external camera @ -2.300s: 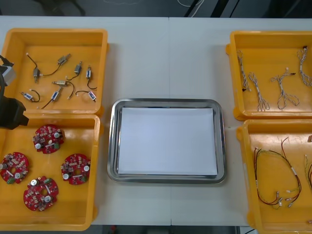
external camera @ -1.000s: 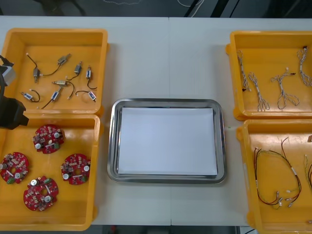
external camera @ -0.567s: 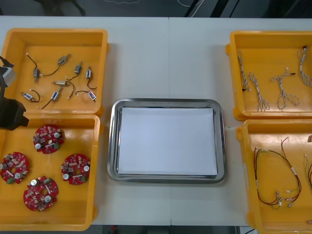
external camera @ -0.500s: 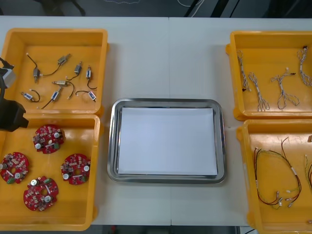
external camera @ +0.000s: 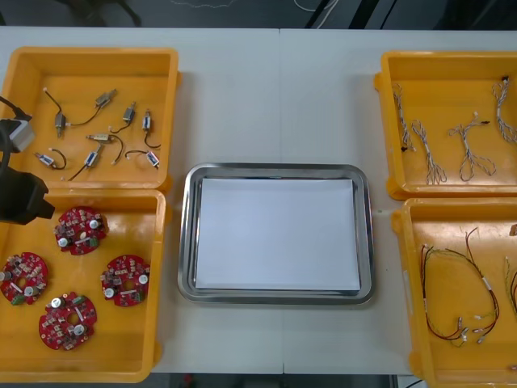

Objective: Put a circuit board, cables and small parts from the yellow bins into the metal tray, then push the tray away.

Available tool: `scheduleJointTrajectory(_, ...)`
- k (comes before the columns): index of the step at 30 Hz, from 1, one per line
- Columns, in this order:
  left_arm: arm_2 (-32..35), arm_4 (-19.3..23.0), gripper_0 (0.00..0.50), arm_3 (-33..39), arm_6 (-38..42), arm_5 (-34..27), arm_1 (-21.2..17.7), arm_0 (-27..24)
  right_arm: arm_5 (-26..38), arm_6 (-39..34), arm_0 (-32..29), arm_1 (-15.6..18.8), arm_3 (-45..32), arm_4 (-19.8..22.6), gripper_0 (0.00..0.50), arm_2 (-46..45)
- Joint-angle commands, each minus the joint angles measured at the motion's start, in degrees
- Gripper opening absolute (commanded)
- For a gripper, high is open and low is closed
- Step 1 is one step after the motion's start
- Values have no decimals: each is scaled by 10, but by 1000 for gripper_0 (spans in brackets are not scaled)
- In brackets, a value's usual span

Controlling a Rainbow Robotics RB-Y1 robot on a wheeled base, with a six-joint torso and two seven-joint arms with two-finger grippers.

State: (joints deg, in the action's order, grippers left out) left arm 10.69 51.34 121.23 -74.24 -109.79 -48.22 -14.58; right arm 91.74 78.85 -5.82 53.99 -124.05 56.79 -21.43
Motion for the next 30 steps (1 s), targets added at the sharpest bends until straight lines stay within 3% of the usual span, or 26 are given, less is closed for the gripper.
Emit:
scheduleJointTrajectory(1,9,21,500,38,-19,3,-34,41,-26,21,-27,25,-15,-32,500,46)
scheduleJointTrajectory(9,9,48,500,70,-87,42,-62,92,-67,42,-49,25,-6,-63,500,83)
scheduleJointTrajectory(19,6,69,500,103,-179,142,-105,181,-126,110,-54,25,53,-75,500,126)
scheduleJointTrajectory(30,-49,40,500,139,-218,254,-162,249,-183,125,-53,25,96,-98,500,184)
